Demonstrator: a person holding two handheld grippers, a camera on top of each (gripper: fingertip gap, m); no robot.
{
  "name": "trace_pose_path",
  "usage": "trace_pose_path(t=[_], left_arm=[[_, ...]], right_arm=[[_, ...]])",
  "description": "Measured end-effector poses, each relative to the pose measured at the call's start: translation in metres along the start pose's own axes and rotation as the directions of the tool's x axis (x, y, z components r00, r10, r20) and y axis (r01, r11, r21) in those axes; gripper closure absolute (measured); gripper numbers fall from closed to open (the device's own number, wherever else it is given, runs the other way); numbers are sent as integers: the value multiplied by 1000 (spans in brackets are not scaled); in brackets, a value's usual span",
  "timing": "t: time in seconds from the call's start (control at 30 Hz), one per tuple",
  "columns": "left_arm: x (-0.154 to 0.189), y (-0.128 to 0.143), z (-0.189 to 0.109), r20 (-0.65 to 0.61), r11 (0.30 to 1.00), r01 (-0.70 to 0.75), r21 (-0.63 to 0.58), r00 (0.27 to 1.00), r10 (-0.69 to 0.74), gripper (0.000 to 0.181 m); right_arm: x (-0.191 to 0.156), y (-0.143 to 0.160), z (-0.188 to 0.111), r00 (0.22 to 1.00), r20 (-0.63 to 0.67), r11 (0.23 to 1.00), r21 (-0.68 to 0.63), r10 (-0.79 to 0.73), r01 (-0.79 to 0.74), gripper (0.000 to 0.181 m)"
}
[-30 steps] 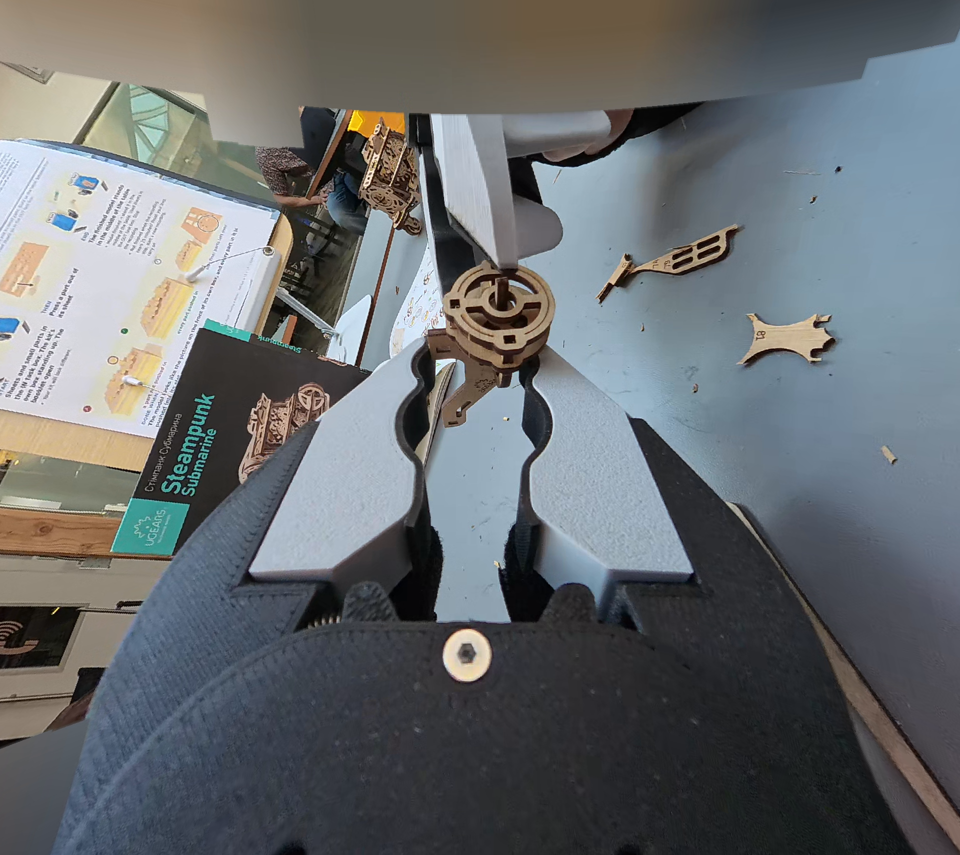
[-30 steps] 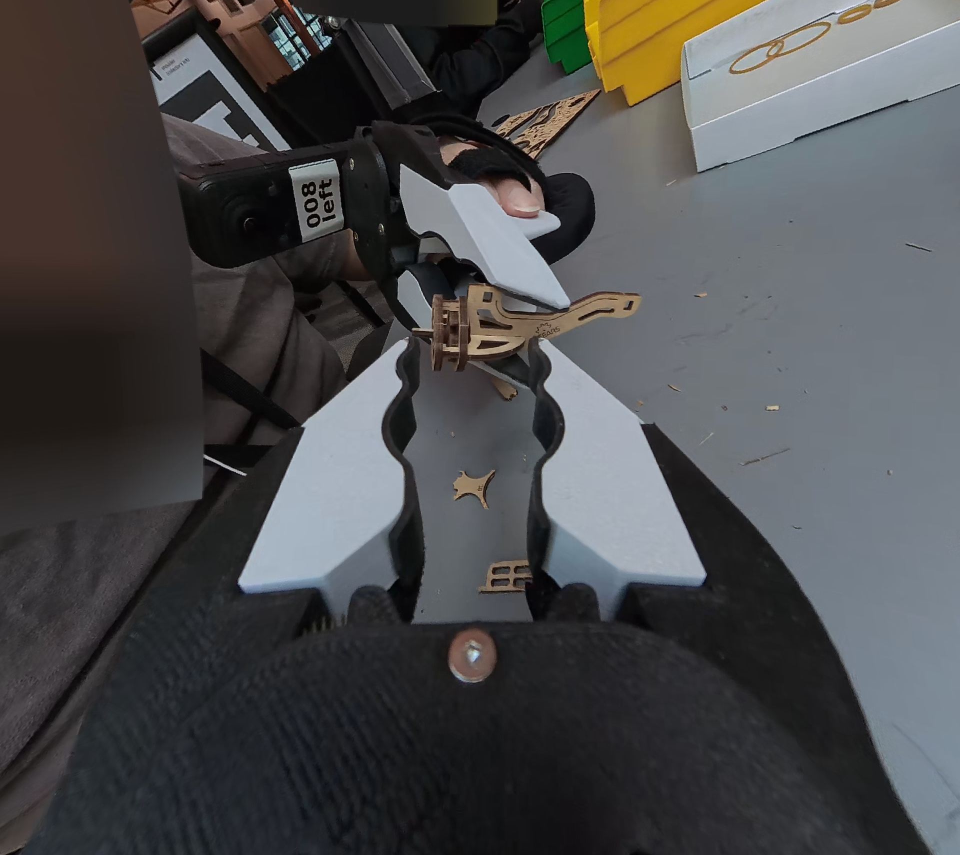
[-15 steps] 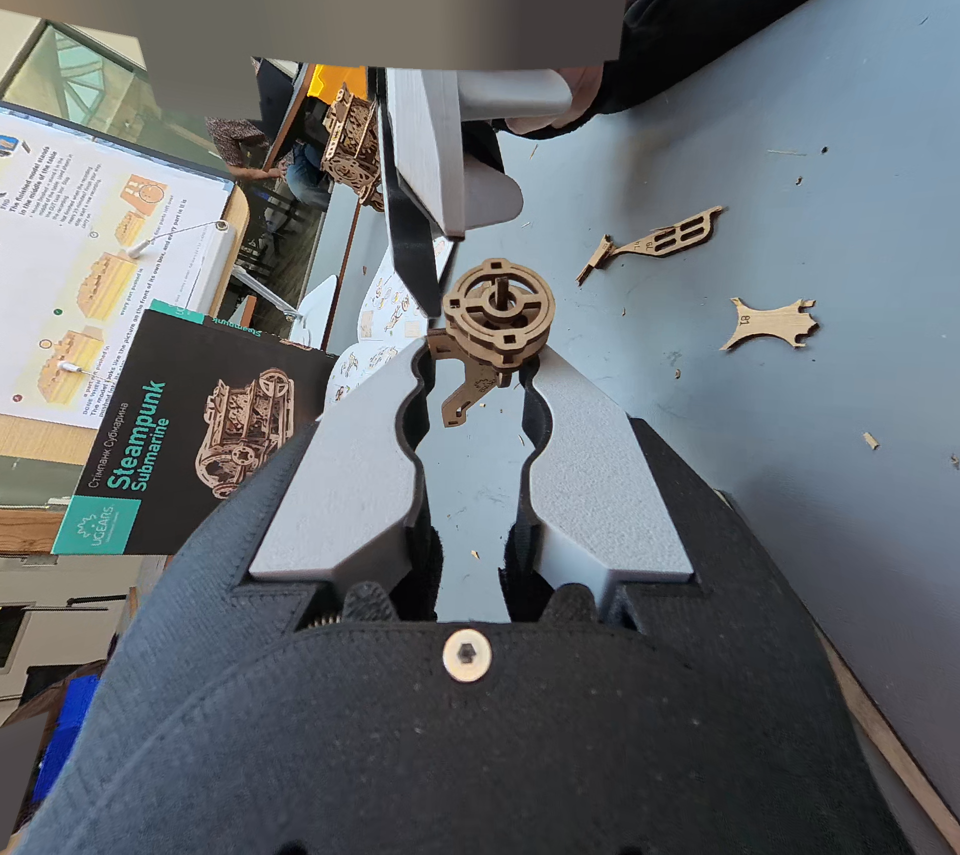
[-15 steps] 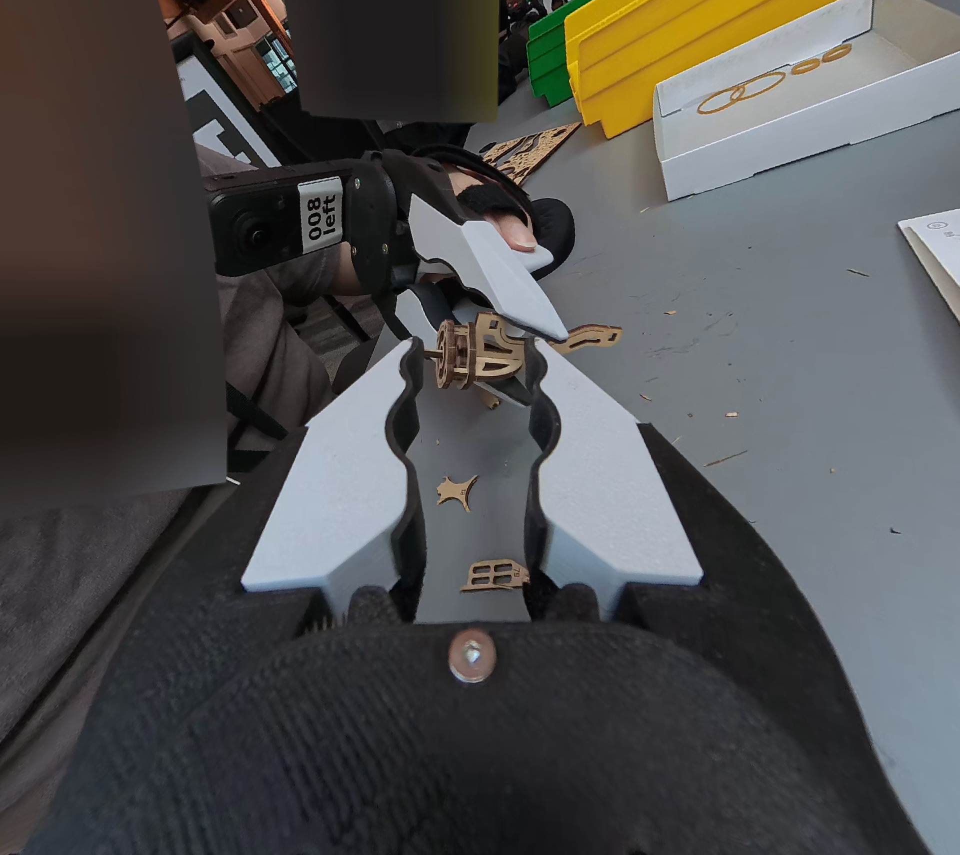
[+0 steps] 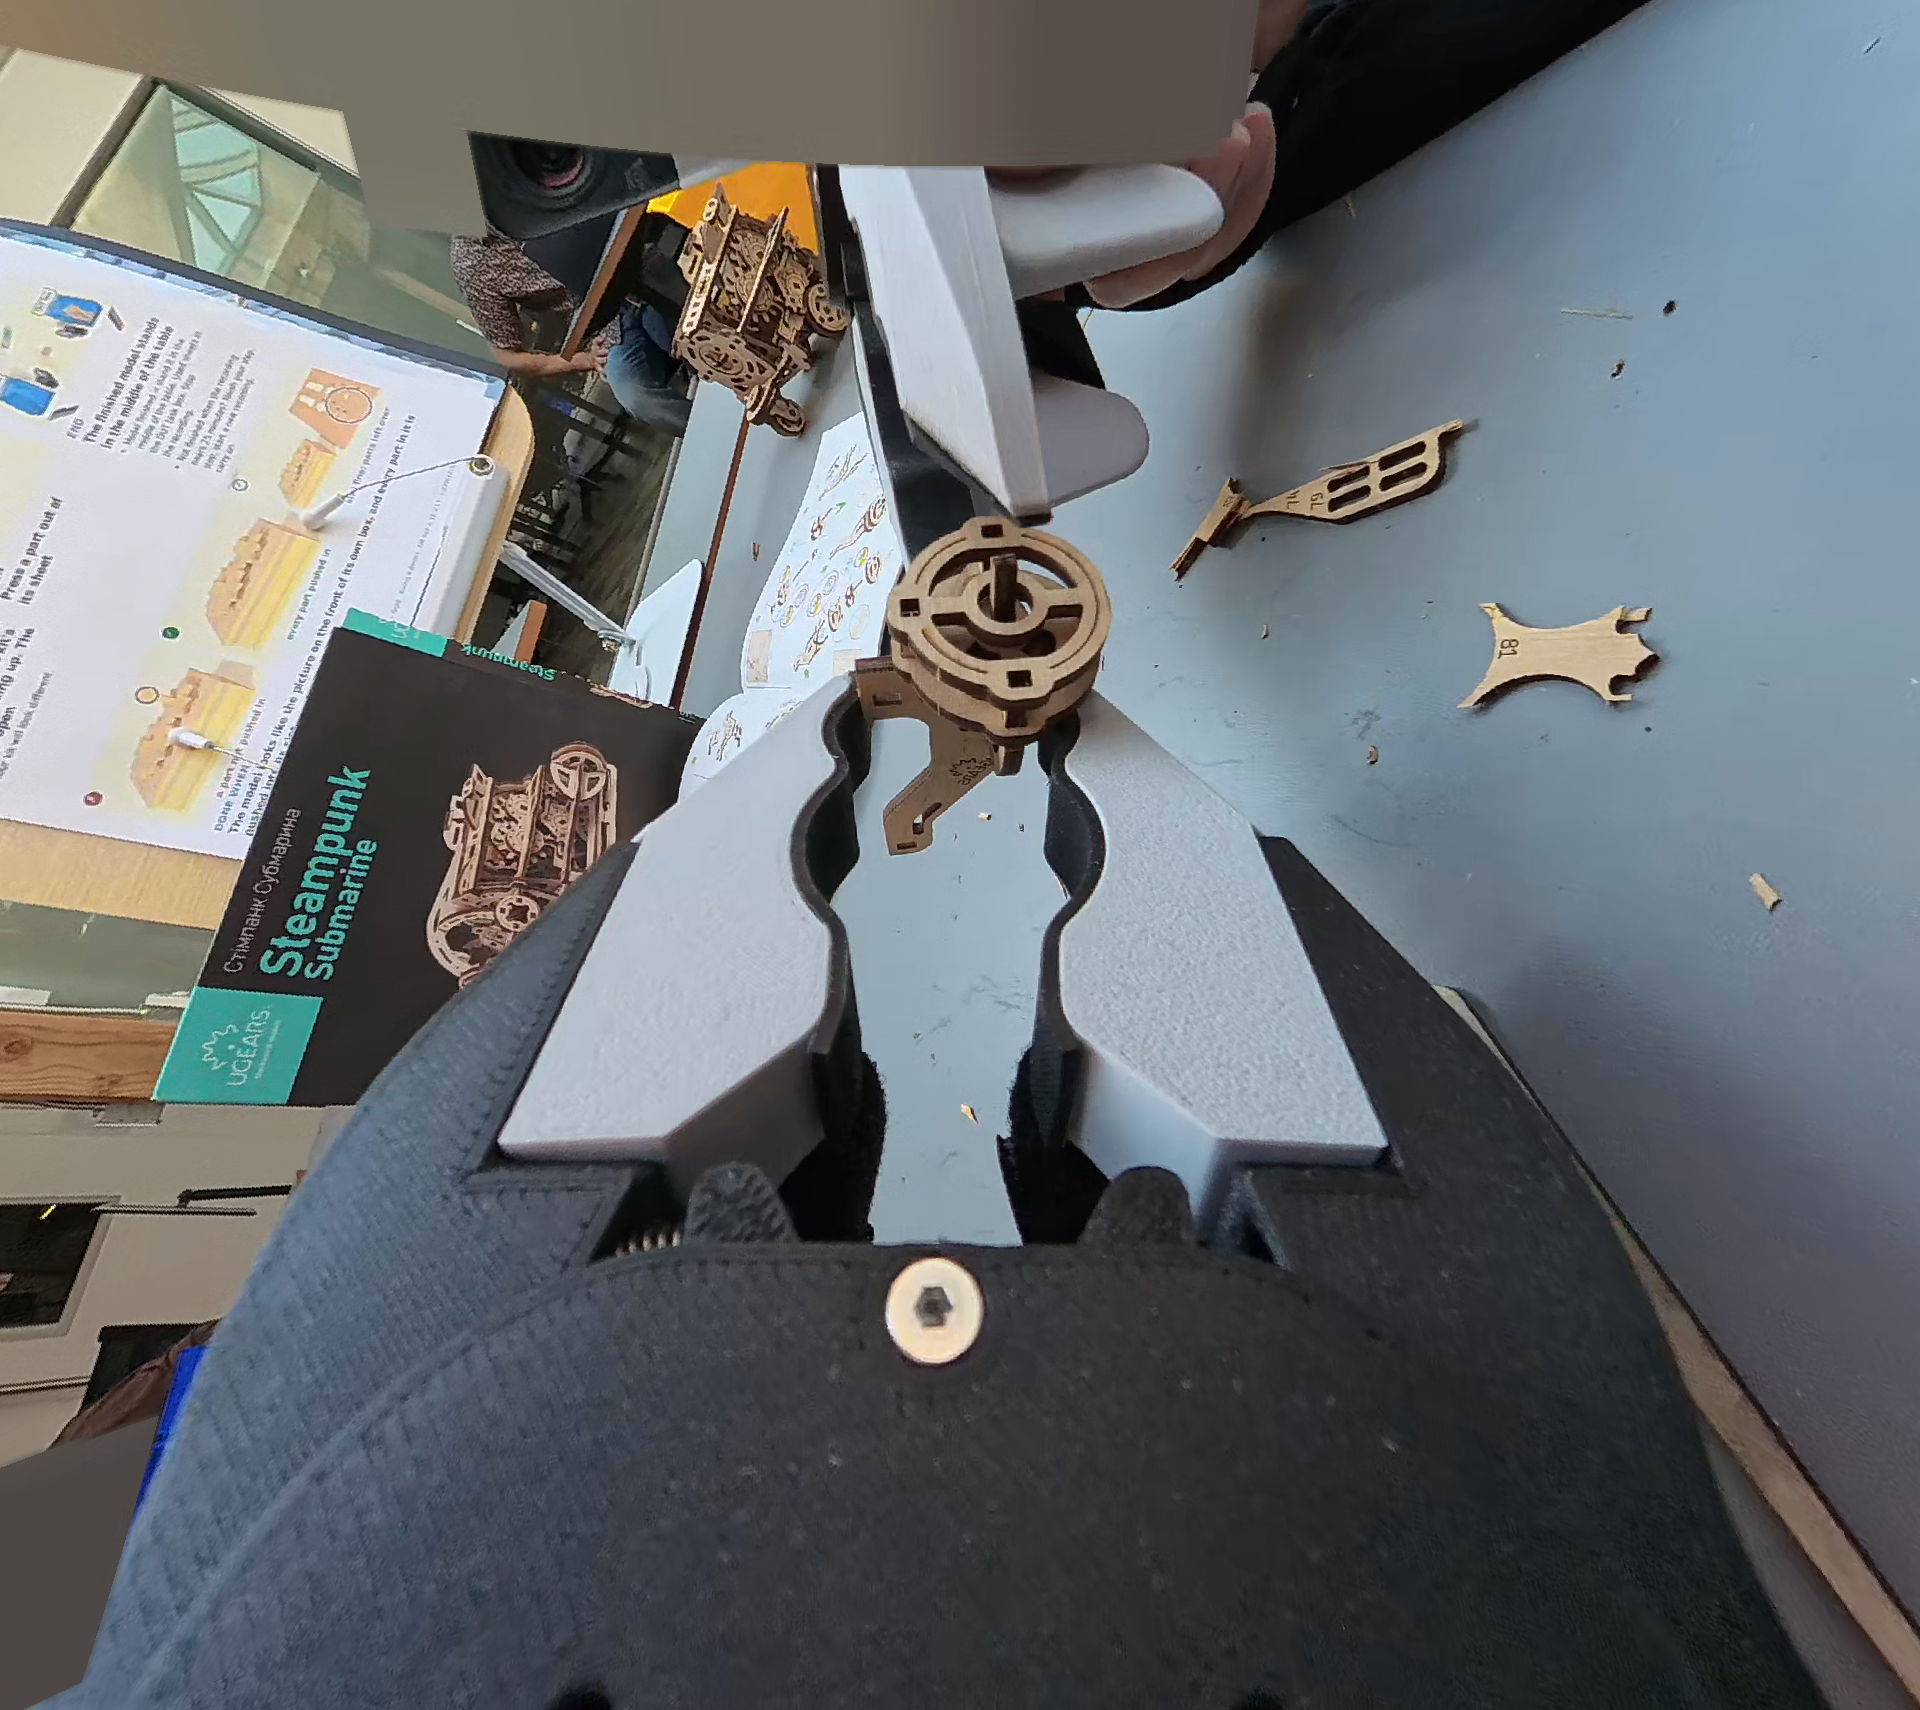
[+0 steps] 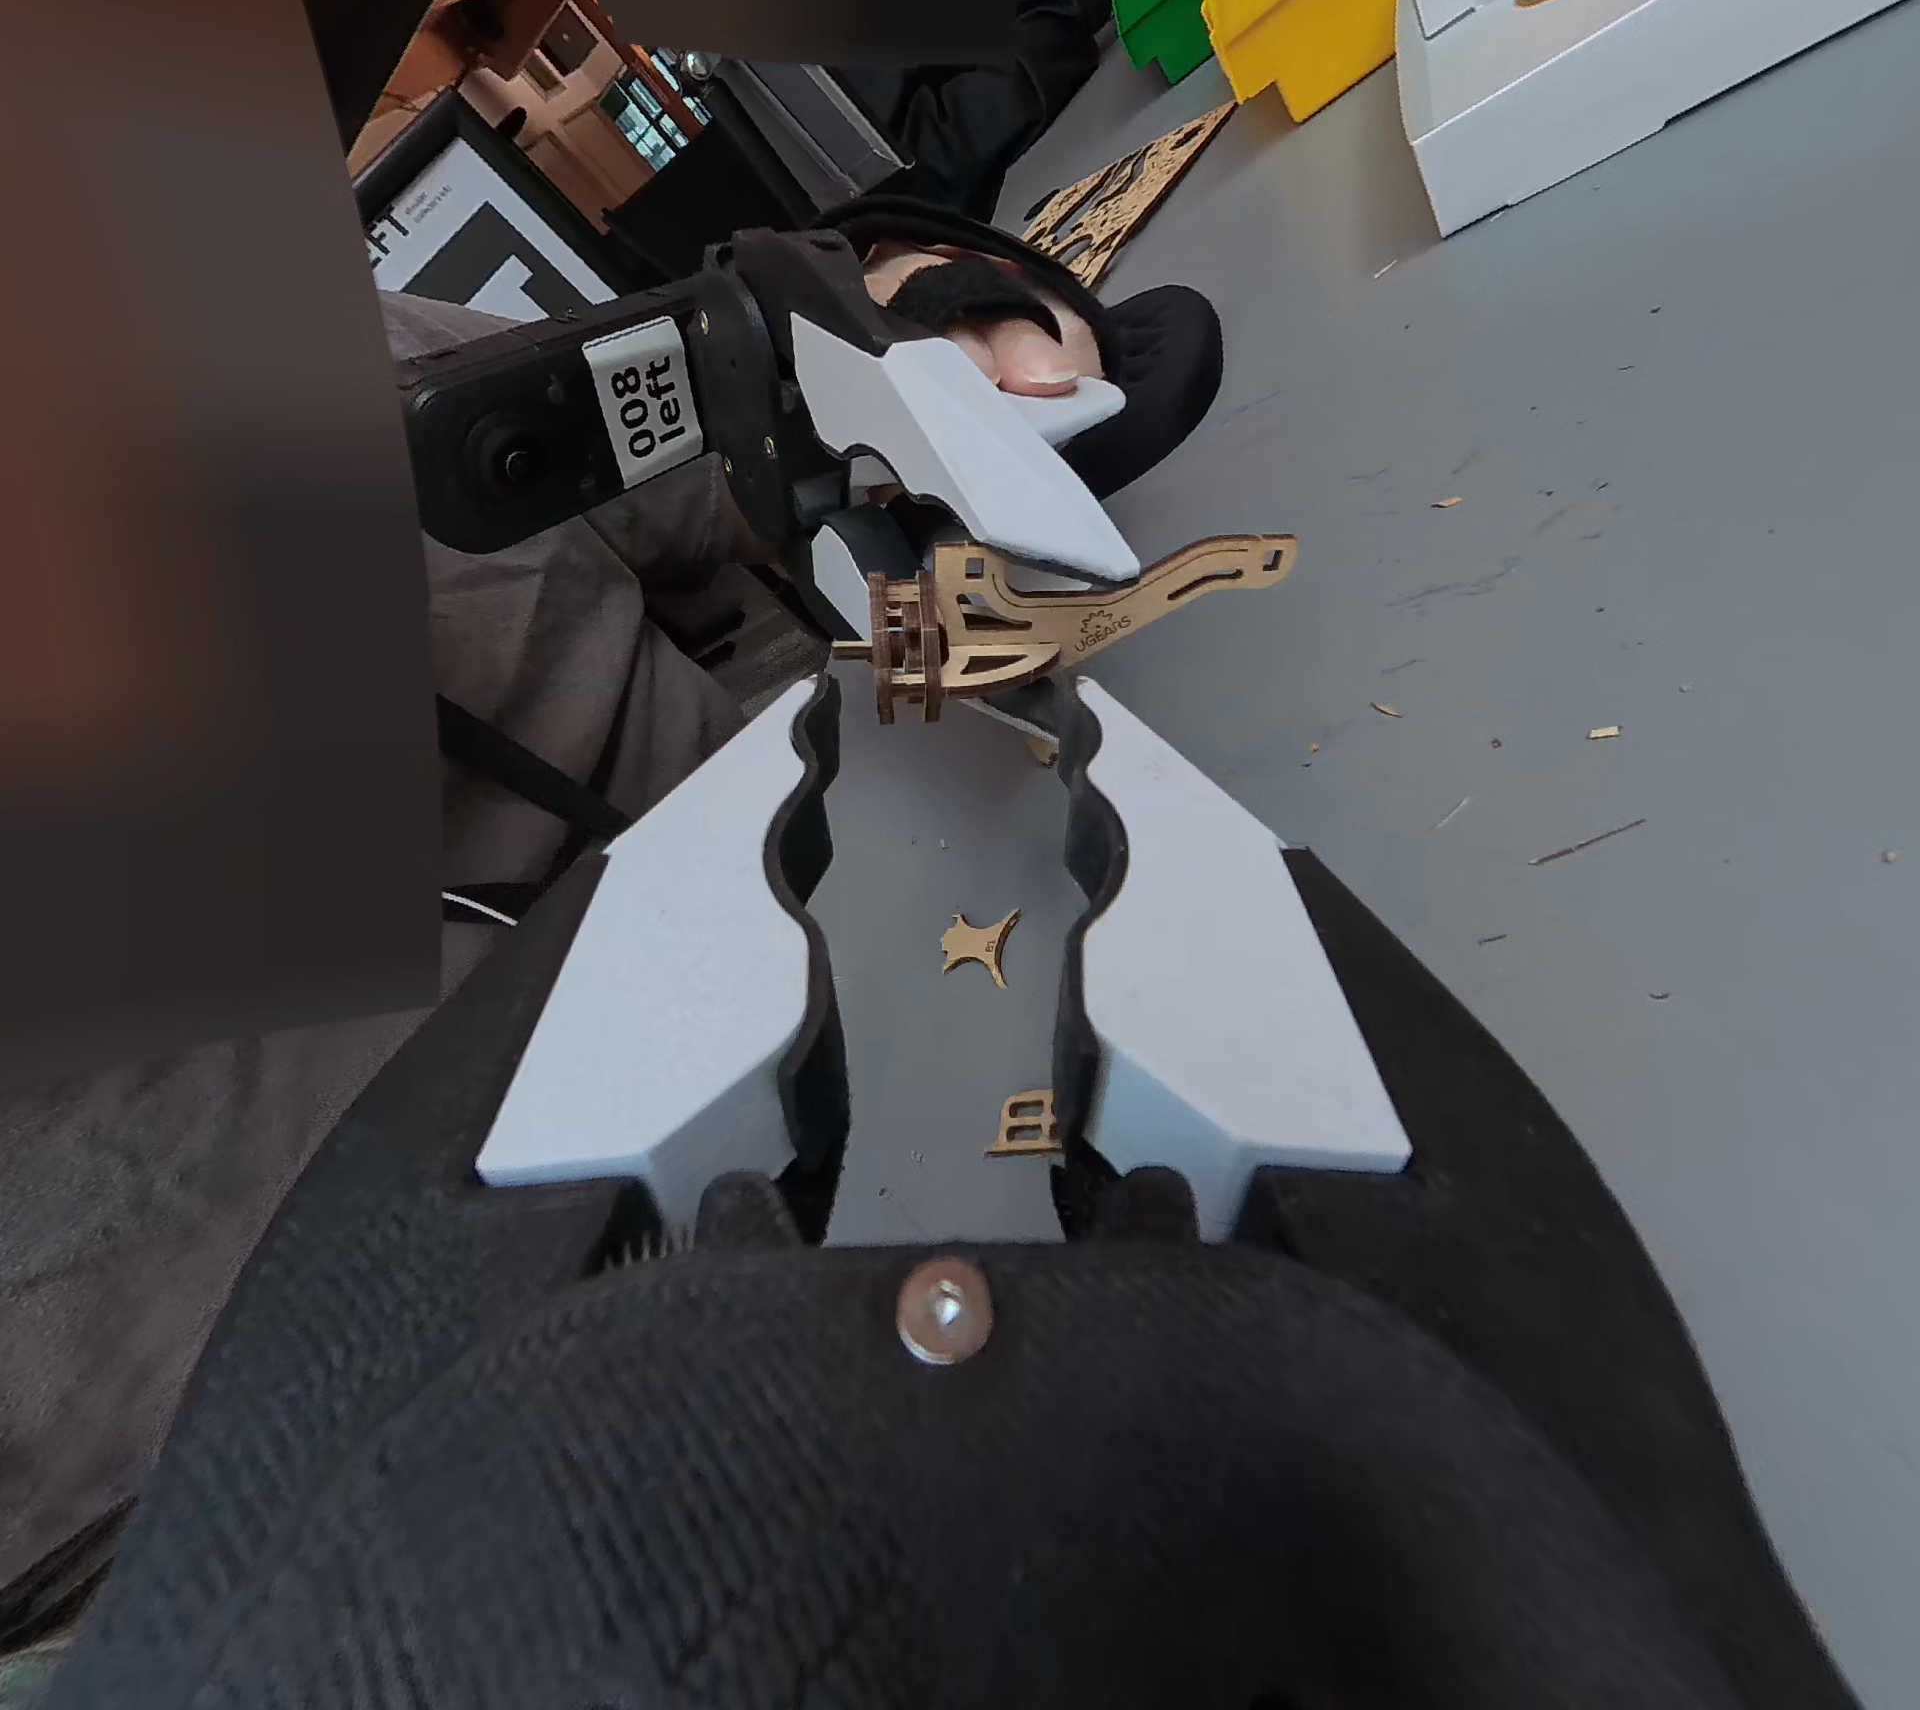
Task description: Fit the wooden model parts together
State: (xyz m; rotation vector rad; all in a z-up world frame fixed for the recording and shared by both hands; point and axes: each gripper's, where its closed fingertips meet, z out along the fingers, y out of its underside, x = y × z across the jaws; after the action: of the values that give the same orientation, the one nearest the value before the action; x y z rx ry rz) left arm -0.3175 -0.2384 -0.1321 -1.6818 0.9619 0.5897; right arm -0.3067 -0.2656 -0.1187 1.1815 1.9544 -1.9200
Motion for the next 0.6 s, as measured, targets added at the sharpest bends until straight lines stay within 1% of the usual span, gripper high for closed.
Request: trace_pose_path(t=[0.23,0.37,0.6], left_arm=[[0,0,1,1,1000,2,-2,1000,-2,150],[0,0,1,0,1000,4,-1,1000,-4,150],[0,-2,1,0,1000,10,10,1000,-10,150]], right_arm=[[2,-5,-2,998,-33,999,22,-47,48,144],[1,-4,0,998,-28,998,17,-59,60,143],[-1,-3,1,996,-35,996,13,-86,86,148]])
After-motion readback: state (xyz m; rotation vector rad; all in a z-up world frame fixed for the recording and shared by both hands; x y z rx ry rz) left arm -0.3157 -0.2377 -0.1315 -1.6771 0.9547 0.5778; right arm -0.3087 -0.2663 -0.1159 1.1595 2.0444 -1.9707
